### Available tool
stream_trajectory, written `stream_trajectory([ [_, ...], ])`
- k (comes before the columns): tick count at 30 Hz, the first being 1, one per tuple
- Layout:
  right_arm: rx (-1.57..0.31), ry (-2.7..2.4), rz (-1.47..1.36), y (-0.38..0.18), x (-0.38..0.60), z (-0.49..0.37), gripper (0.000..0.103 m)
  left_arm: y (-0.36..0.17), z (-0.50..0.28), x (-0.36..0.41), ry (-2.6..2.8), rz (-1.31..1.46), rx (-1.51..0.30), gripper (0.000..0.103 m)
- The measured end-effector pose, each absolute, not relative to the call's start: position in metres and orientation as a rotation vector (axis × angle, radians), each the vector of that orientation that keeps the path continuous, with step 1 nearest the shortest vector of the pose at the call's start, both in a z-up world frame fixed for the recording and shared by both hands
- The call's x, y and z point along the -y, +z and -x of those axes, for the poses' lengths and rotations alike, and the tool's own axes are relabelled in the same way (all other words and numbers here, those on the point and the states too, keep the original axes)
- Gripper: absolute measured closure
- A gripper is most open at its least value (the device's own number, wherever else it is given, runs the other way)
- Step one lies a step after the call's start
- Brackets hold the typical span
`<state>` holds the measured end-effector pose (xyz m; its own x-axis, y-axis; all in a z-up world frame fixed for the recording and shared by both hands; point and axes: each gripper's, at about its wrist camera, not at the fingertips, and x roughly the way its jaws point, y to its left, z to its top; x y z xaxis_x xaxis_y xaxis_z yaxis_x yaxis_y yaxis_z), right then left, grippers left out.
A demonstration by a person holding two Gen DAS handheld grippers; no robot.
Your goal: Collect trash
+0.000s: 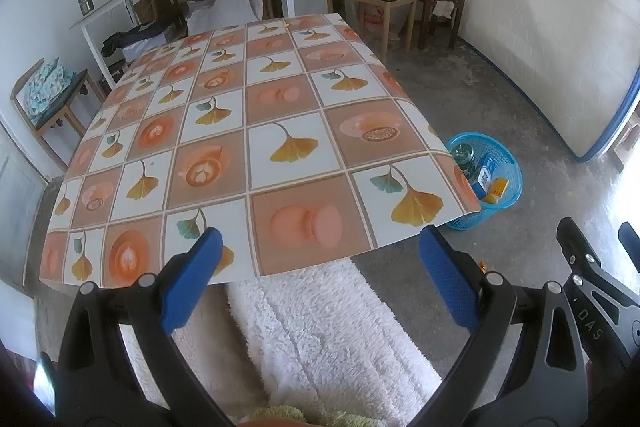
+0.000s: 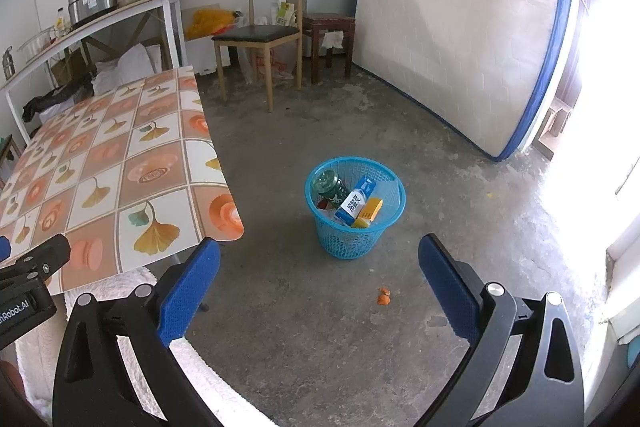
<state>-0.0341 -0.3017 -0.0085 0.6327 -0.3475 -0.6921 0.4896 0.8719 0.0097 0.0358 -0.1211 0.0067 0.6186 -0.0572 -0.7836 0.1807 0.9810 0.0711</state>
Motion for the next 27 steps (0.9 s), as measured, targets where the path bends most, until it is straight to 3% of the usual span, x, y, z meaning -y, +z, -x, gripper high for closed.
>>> stream_trajectory([
  [27, -0.744, -0.481, -0.202, -0.0087, 0.3019, 0.0328, 0.006, 0.008, -0.0349, 0.1214, -0.137, -0.145, -0.893, 0.008],
])
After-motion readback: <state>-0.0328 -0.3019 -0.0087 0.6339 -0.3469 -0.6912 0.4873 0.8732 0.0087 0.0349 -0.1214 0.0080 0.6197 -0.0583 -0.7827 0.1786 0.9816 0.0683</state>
